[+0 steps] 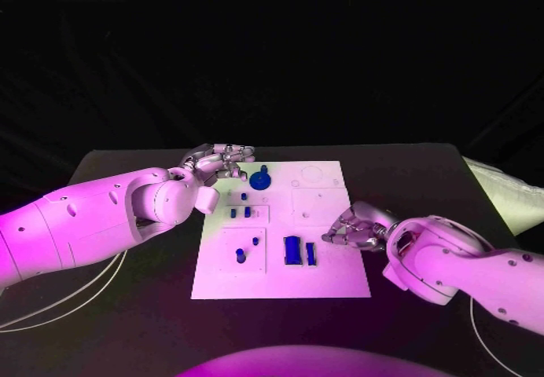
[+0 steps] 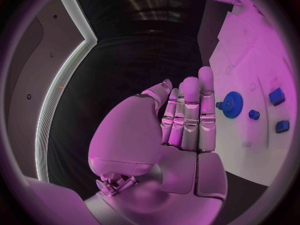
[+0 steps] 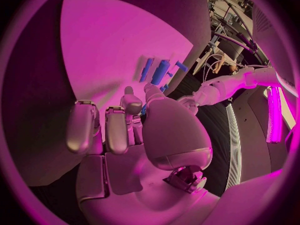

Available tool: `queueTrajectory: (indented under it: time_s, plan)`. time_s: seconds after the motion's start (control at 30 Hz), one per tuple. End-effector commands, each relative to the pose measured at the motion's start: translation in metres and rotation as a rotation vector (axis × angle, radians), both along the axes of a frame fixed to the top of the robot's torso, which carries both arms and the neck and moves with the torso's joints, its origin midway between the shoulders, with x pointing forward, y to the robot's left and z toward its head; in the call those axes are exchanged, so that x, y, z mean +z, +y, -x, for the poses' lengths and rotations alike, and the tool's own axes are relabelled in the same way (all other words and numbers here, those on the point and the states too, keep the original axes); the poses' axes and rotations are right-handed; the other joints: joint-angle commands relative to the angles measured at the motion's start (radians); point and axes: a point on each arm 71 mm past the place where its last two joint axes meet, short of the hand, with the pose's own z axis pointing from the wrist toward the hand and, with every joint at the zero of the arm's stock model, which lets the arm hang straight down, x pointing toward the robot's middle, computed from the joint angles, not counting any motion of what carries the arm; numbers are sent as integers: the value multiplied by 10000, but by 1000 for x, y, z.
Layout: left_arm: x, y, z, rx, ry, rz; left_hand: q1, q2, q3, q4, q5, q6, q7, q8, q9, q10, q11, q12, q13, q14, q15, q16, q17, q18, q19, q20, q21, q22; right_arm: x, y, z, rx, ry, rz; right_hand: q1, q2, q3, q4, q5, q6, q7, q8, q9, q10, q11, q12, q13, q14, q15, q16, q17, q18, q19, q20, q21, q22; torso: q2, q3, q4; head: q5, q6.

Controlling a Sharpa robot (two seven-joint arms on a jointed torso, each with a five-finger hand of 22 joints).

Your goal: Assemble the parts on the task board

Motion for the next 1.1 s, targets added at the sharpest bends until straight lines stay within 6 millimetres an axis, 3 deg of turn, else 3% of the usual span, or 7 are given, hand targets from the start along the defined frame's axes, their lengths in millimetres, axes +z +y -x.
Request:
queueTrajectory:
  time_s: [0.03,0.27,0.43,0.6,1.0,1.03,1.1]
  plan:
    - [1,-1,-1,-17,-190,43,-96,54,-85,24,-50,-71,28,47,-11,-85,3,54,17,-65,14,37,-21,104,-2,53,-52,-18,14,-8,-16,-248,46,-2380,298,38,10,-147,-35,-150,38,-104,-33,-337,49,-546,-391,367,108,-405,-373,136,-221,40,-370,-481,-112,24,-46,-28,119]
    - [1,-1,-5,400,-335,135,-402,-95,-521,191,-48,-331,138,105,-14,-472,141,192,21,-760,201,-164,-204,55,-467,190,-423,-207,41,-34,-58,-1140,-501,-5091,1262,189,311,-490,-519,-577,307,-300,-100,-2247,378,-4133,-3226,-1318,342,-5901,-5253,1012,-2570,224,-4844,-5657,-260,6,20,-97,351]
    - [-1,-1,-13,644,-608,289,-374,29,-873,263,-46,-384,157,340,0,-780,249,298,-48,-2078,398,-1347,-937,43,-1665,400,-1462,-857,45,-40,-86,-981,-564,-6569,1679,252,786,-490,-1092,-1007,835,-538,-218,-3352,895,-6587,-5531,-2562,1006,-8876,-6932,991,-3511,812,-7460,-7389,-457,-56,5,-187,742]
    - [-1,6,-19,1283,-982,258,-259,157,-1157,282,-51,-574,181,378,-43,-1287,468,-158,-485,-2793,745,-3449,-2123,25,-2706,752,-2656,-1853,44,-43,-108,-603,-818,-7438,1709,142,948,-576,-1466,-853,806,-729,-369,-3100,1122,-7582,-7139,-3845,1445,-10882,-7827,943,-3970,1285,-9410,-8771,-616,-41,-95,-138,1165]
    - [-4,13,-28,1941,-1844,167,178,562,-1210,84,-8,-187,128,38,-57,-717,481,-1096,-752,-2080,1034,-6969,-3691,133,-3298,1218,-4007,-3991,41,-41,-137,-581,-1355,-8471,1485,297,1784,-1428,-1704,-770,890,-1000,-1134,-2568,1258,-8610,-9899,-3048,1557,-12174,-8065,1021,-3482,1577,-11644,-10558,-774,85,-163,-64,1573]
    - [-6,13,-28,1728,-1213,41,-4041,682,-1962,-589,-690,-3129,-469,-385,-700,-3682,16,-1754,-1359,-5133,658,-7633,-4131,-513,-6026,494,-4673,-5440,38,-44,-136,-1082,-1296,-7678,-2669,-37,1245,-2133,-2175,-3680,295,-1621,-1564,-5740,820,-8896,-10170,-6577,605,-12469,-9528,402,-6687,963,-11990,-10809,-722,33,-188,-90,1499]
    - [-7,13,-28,1740,-1218,28,-4289,682,-1972,-589,-690,-3247,-502,-471,-700,-3782,-20,-1901,-1359,-5200,622,-7855,-4232,-512,-6124,447,-4673,-5673,37,-43,-136,-1104,-1308,-7707,-2984,-37,1289,-2133,-2218,-3832,275,-1621,-1635,-5854,796,-8960,-10302,-6739,605,-12550,-9628,401,-6793,919,-12086,-11572,-735,30,-168,-102,1513]
